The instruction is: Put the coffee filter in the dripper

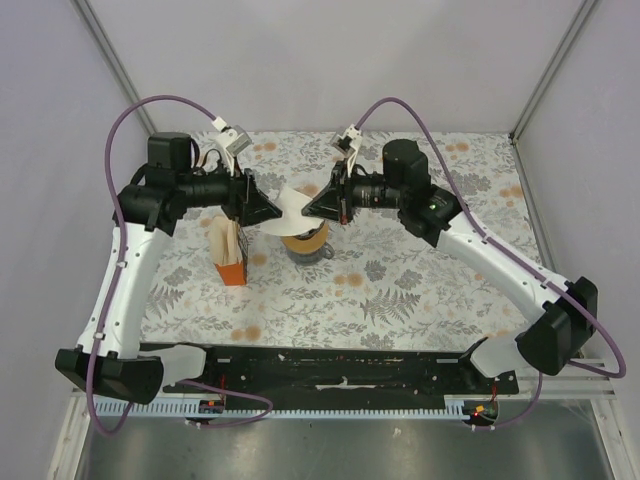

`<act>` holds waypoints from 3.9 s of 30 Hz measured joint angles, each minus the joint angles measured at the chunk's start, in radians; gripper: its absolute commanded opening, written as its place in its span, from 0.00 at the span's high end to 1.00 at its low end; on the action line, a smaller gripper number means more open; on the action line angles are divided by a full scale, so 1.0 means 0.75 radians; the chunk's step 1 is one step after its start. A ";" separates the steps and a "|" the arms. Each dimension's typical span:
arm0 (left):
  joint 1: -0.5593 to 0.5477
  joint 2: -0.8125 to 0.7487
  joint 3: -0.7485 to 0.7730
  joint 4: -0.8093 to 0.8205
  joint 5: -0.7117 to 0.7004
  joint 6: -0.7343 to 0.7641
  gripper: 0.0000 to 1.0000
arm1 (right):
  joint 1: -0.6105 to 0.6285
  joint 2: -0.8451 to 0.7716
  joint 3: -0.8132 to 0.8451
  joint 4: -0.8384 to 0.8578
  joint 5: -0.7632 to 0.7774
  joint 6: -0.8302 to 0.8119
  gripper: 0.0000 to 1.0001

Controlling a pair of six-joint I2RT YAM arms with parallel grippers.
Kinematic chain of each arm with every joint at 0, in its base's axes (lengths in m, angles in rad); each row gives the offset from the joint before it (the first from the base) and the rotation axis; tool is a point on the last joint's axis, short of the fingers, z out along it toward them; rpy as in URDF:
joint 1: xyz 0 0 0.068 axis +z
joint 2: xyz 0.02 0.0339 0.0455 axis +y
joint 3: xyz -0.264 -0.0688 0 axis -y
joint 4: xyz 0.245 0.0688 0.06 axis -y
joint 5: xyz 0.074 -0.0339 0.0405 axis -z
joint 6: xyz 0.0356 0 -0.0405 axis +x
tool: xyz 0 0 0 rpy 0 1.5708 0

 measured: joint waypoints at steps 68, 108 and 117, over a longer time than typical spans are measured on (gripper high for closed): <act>-0.417 0.061 0.459 -0.468 0.355 0.364 0.98 | 0.158 -0.740 -0.634 0.455 -0.138 -0.156 0.68; -0.417 0.060 0.447 -0.424 0.170 0.350 0.98 | 0.199 -0.621 -0.533 0.466 -0.090 -0.105 0.99; -0.417 0.052 0.447 -0.408 0.171 0.343 0.98 | 0.201 -0.612 -0.514 0.368 -0.009 -0.163 0.64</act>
